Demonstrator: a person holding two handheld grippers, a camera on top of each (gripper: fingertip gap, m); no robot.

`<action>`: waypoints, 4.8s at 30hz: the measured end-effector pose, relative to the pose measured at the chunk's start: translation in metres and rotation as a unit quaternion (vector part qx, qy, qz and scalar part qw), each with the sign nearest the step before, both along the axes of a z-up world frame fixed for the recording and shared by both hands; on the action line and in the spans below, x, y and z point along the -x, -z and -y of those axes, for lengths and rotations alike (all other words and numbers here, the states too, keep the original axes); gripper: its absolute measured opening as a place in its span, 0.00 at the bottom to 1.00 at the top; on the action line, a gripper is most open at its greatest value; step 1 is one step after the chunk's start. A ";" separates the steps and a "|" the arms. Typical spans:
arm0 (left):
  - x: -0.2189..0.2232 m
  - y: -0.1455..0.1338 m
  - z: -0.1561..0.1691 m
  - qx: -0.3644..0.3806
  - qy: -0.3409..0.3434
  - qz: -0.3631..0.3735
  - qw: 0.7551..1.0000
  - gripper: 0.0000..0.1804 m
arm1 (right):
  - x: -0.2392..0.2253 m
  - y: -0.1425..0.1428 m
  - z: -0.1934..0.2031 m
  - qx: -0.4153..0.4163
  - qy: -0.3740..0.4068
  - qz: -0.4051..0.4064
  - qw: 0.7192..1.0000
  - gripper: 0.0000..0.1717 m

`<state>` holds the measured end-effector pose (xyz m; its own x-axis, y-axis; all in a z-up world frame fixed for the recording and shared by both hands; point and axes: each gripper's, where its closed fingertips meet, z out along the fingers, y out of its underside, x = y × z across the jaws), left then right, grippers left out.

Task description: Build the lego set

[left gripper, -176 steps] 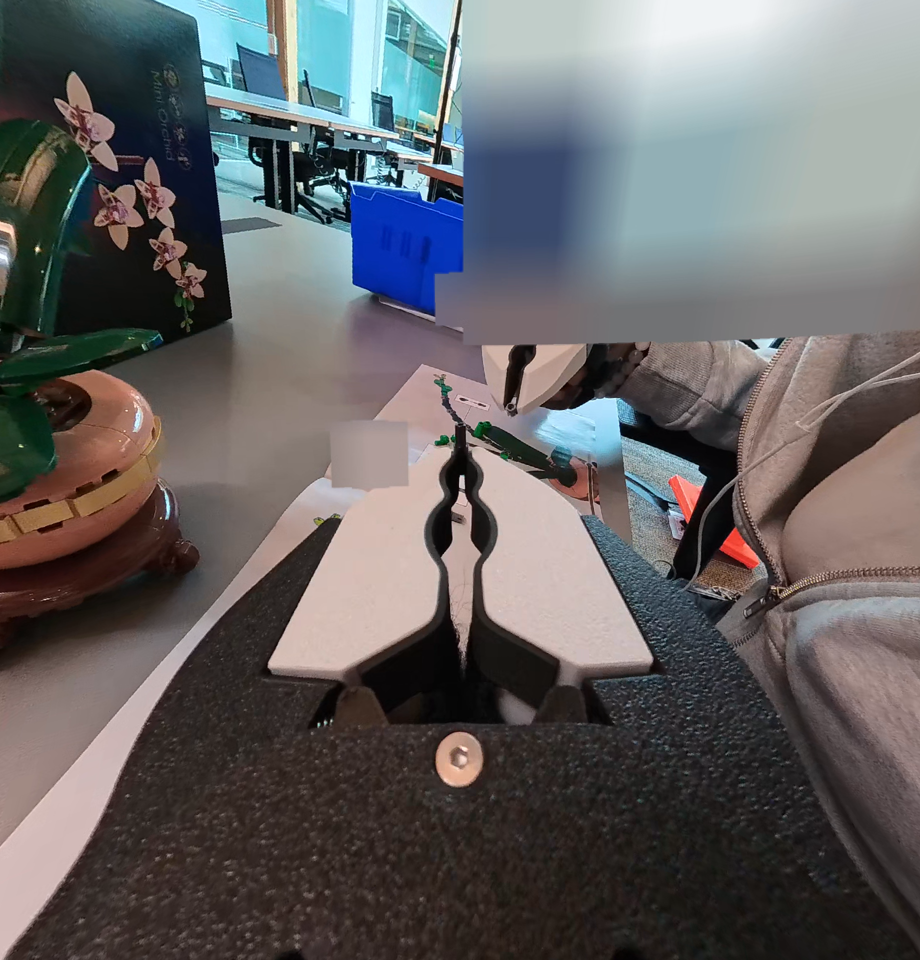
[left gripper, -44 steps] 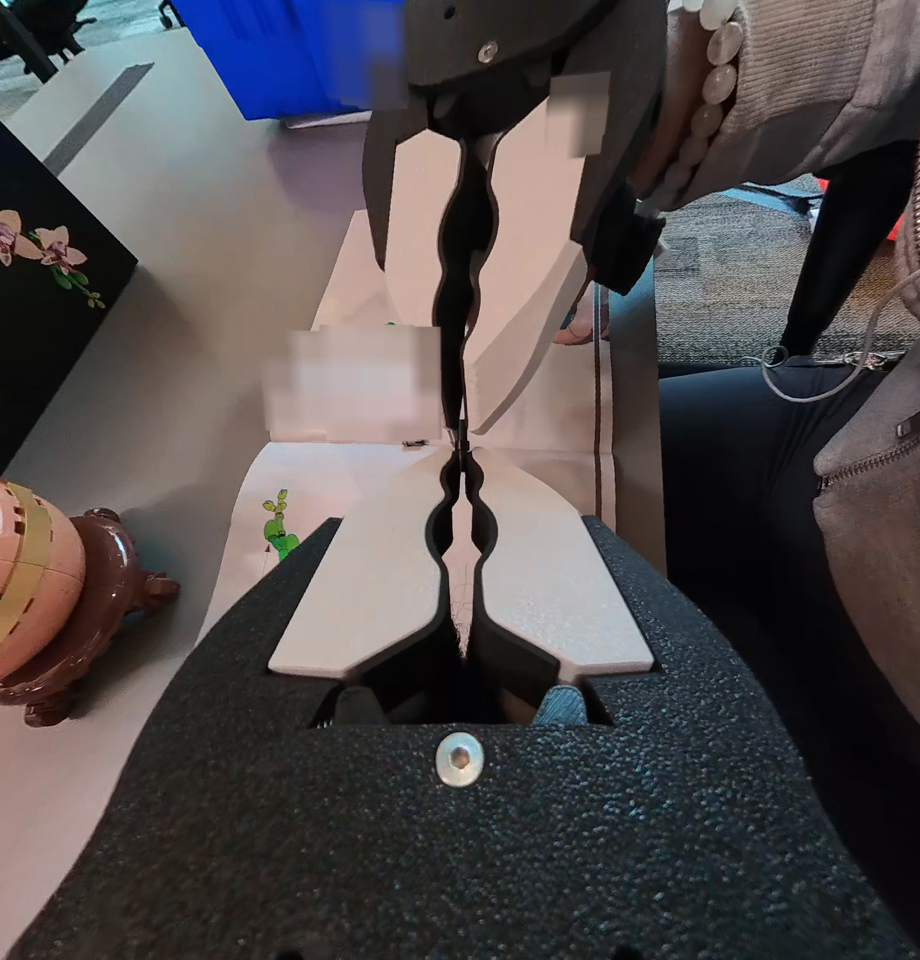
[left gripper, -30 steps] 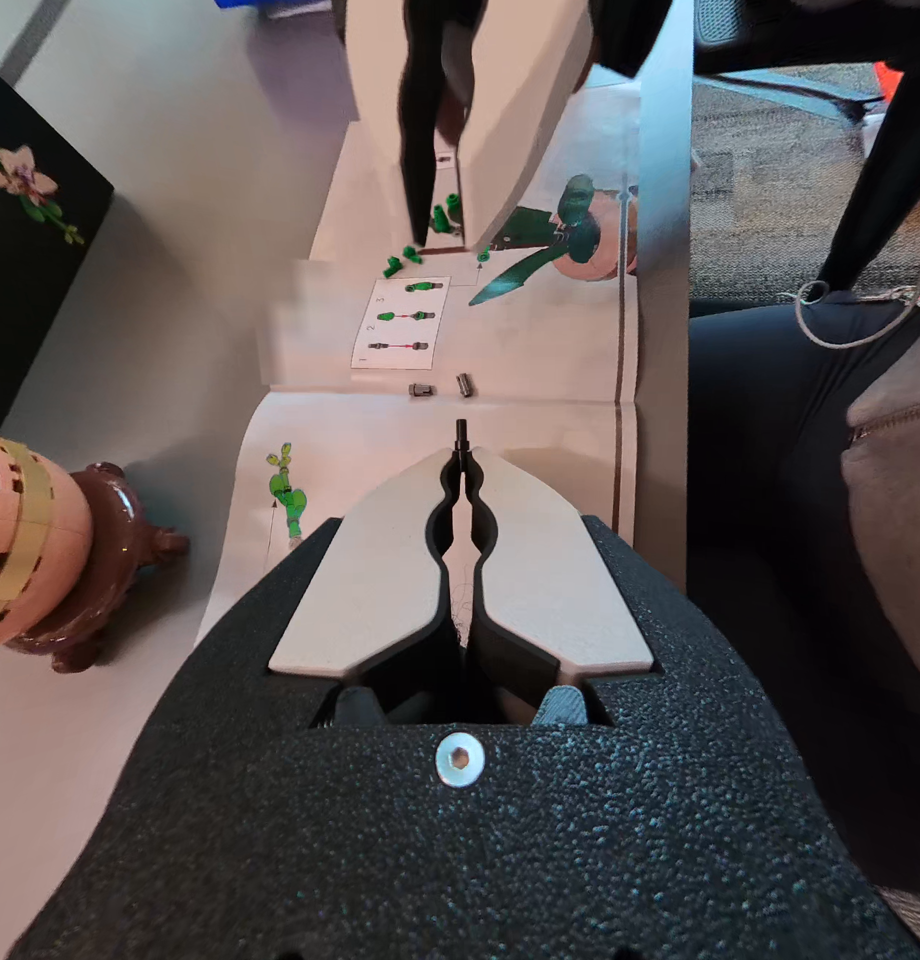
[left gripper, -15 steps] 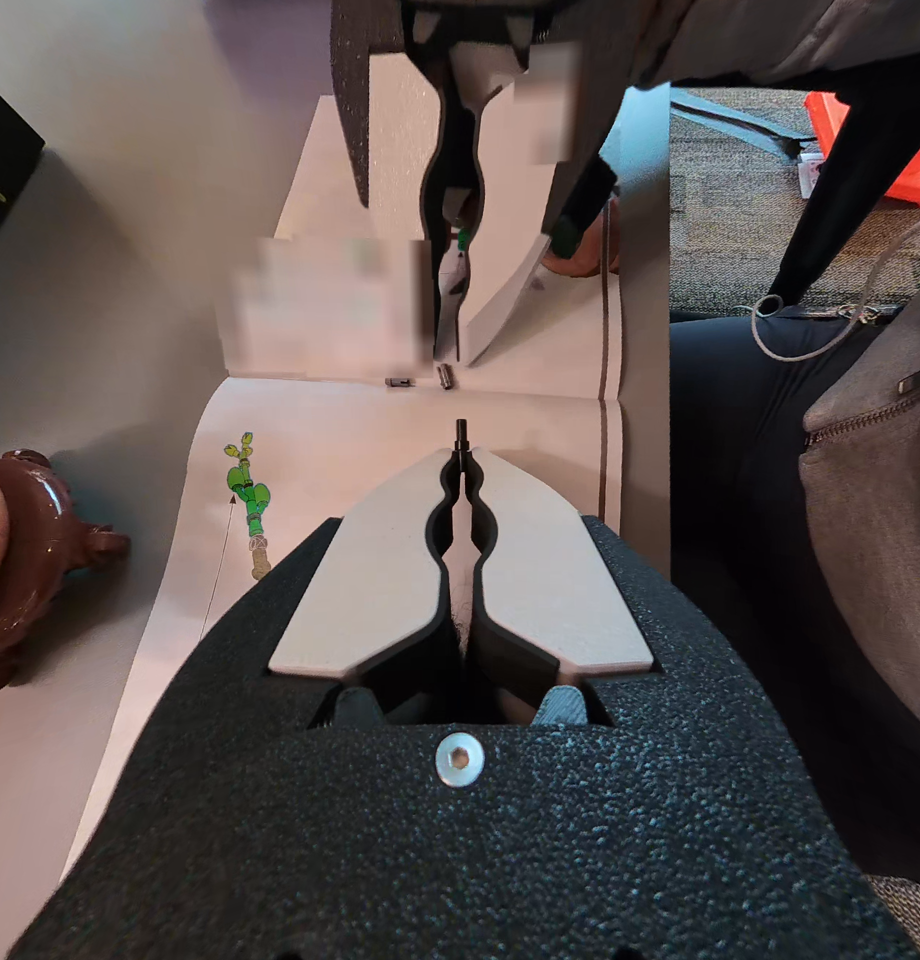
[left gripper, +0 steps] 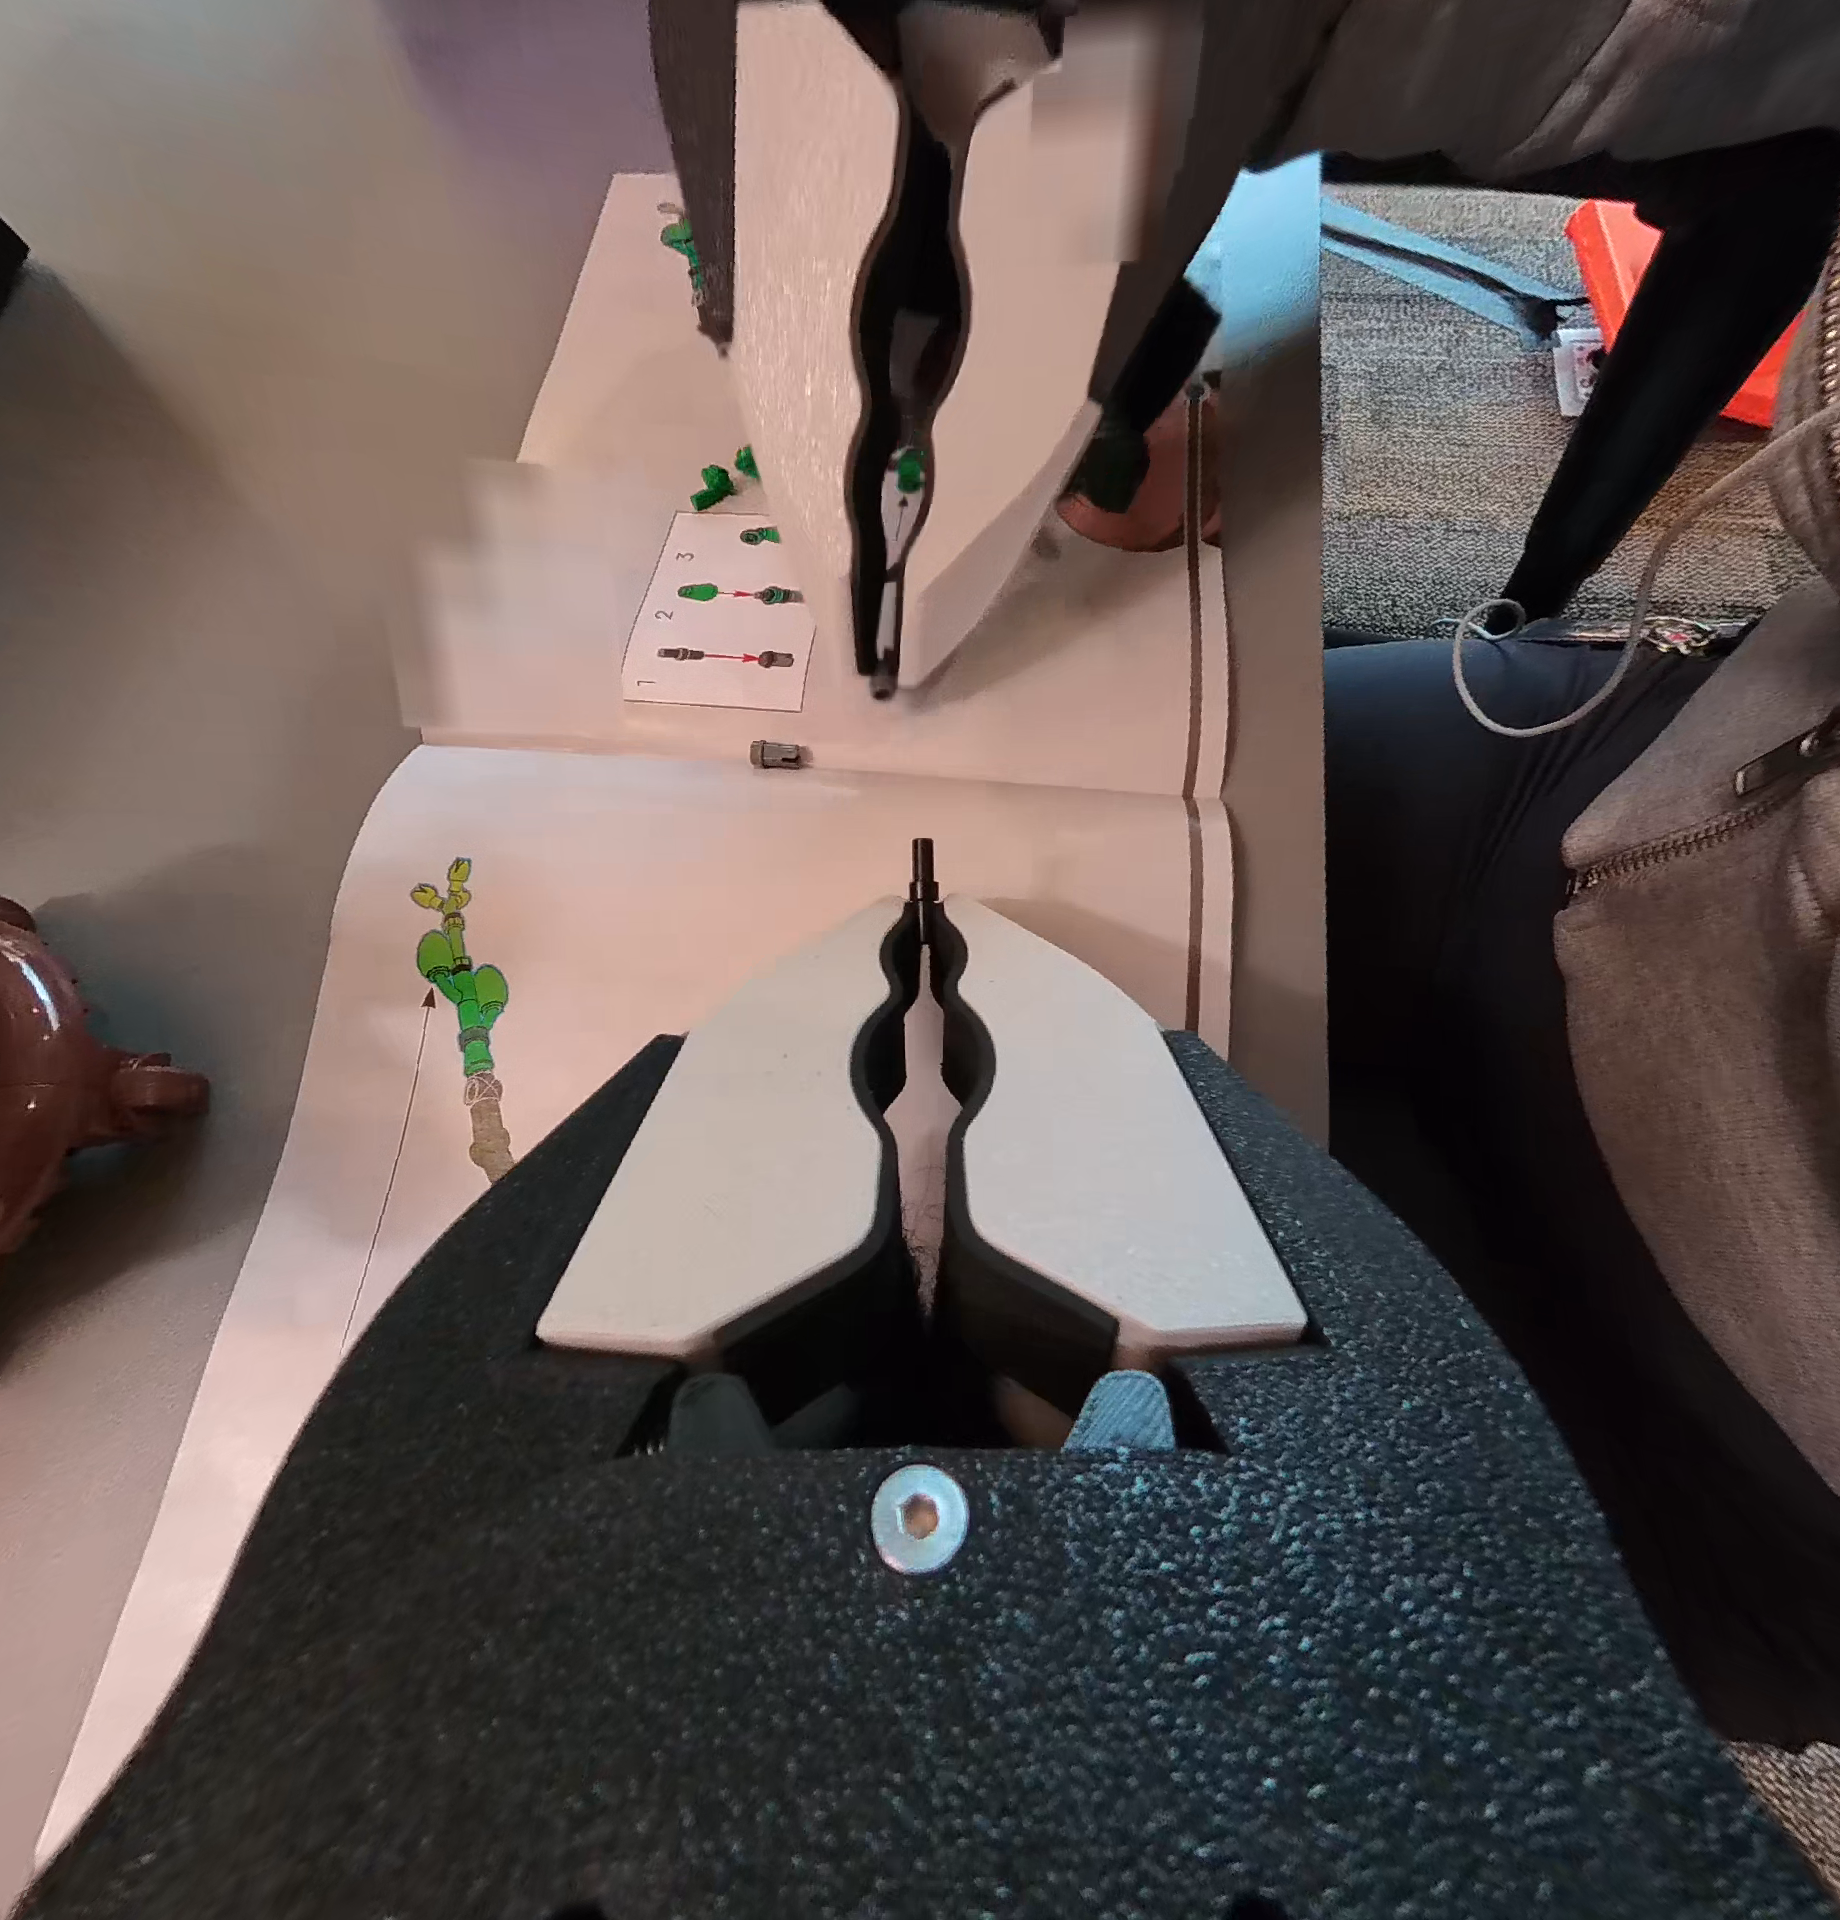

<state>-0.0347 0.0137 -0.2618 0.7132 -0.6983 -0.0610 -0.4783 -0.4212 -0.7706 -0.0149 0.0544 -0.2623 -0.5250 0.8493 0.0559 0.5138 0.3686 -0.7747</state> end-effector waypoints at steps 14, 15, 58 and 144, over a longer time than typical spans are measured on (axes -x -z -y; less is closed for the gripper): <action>0.000 0.006 -0.001 0.016 -0.008 -0.008 1.000 0.00 | -0.001 -0.016 0.014 -0.060 -0.025 -0.025 0.998 0.02; 0.000 0.006 -0.001 0.017 -0.008 -0.009 1.000 0.00 | -0.001 -0.016 0.015 -0.065 -0.025 -0.025 0.997 0.02; -0.002 0.014 0.002 0.035 -0.002 -0.015 0.999 0.00 | 0.021 -0.012 0.037 -0.124 -0.036 -0.044 0.991 0.02; 0.006 0.014 0.016 0.075 0.028 0.002 0.997 0.00 | 0.014 -0.006 0.051 0.012 -0.037 0.065 0.997 0.02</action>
<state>-0.0411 -0.0028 -0.2755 0.6727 -0.7382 0.0502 -0.5012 -0.5045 -0.7030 -0.0290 0.0032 -0.2568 -0.5870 0.8088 -0.0374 0.5833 0.3903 -0.7123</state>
